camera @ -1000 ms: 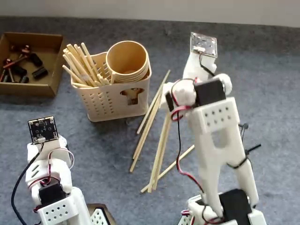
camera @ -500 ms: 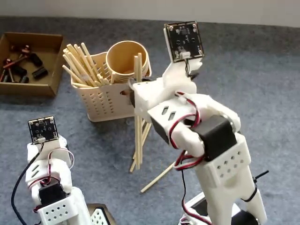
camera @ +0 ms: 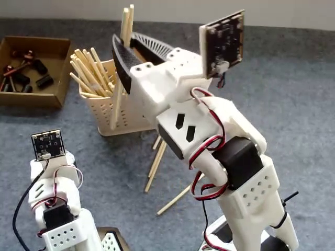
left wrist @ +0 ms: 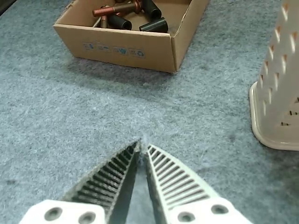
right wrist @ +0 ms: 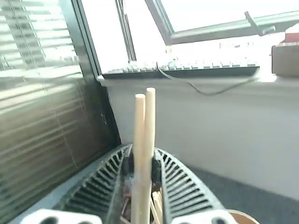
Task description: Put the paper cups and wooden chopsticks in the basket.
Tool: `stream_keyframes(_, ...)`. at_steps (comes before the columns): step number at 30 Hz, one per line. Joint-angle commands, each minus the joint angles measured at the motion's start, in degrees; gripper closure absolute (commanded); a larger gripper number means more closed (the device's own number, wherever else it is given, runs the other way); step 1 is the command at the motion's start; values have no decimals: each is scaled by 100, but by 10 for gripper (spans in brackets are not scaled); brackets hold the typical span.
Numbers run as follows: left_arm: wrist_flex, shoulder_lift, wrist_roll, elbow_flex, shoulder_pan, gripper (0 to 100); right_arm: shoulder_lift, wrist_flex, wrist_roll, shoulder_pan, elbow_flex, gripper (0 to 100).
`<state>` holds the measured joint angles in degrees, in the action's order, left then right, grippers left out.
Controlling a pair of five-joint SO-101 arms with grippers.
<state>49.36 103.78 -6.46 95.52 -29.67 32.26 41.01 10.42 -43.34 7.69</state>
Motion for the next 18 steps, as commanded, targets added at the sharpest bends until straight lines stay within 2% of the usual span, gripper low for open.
stream_keyframes(1, -114, 66, -44, -13, 92, 986, 75, -866, -70, -57, 136, 994)
stream_keyframes(9, -114, 66, -44, -13, 92, 986, 66, -2897, -132, -31, -892, 994)
stream_keyframes(14, -114, 66, -44, -13, 92, 986, 66, -4277, -1284, -48, -1956, 994)
stream_keyframes(18, -114, 66, -44, -13, 92, 986, 66, -4884, -1547, -48, -2607, 994)
